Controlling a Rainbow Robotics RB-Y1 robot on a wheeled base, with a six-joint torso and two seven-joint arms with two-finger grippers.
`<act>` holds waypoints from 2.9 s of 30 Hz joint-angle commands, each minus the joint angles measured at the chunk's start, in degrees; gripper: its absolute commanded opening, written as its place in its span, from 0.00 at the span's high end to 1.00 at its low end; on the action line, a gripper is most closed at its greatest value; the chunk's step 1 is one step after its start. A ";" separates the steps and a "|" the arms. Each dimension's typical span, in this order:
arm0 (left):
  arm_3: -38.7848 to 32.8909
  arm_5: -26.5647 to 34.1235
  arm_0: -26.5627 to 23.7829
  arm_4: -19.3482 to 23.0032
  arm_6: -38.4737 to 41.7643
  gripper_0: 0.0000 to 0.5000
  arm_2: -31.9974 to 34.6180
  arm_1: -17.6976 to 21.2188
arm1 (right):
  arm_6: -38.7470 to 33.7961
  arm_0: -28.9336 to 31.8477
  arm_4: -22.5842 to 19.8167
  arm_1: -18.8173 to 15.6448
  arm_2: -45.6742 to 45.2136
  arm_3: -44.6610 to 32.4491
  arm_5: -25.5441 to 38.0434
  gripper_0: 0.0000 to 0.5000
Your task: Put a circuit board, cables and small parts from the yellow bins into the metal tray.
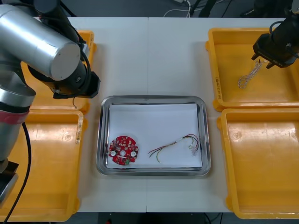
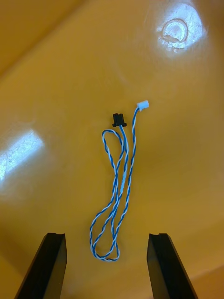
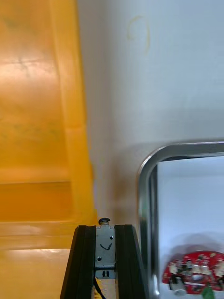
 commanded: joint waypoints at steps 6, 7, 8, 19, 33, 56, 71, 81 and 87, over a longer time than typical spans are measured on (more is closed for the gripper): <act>-3.34 0.41 -2.10 -1.81 14.58 1.00 -10.23 -2.96 | -0.57 -3.38 0.96 -0.88 -1.25 2.67 -2.73 0.00; -3.34 -0.20 -2.01 -2.07 15.81 1.00 -11.37 -3.05 | -0.75 -3.38 0.96 -0.88 -1.34 3.55 -3.35 0.00; -3.25 -0.56 -2.01 -2.25 16.42 1.00 -11.98 -3.05 | -0.75 -3.38 0.96 -0.88 -1.43 4.07 -3.70 0.00; -1.67 -6.88 -2.01 -2.16 24.86 1.00 -19.63 -3.40 | -1.45 -3.38 -2.12 -0.88 -1.52 6.62 -7.48 0.00; 6.59 -15.50 -2.01 -3.65 25.56 1.00 -23.06 -3.93 | -2.06 -3.38 -2.73 -0.88 -1.60 10.05 -13.01 0.00; 7.91 -16.64 -1.92 -4.18 26.88 0.00 -24.82 -3.49 | -2.94 -1.71 -6.07 -0.53 -0.28 14.45 -17.15 0.00; 7.03 -16.99 -1.92 -4.01 27.94 0.00 -24.11 -2.61 | -3.29 0.49 -6.43 0.53 0.24 14.45 -17.85 0.00; 2.46 -11.19 -2.54 -0.23 26.53 0.00 -18.14 -1.47 | -3.47 1.98 -5.90 1.58 1.03 14.45 -17.76 0.00; 0.52 -6.27 -3.94 3.20 25.12 0.00 -14.62 -0.50 | -3.73 2.60 -5.63 2.38 1.56 14.45 -17.94 0.00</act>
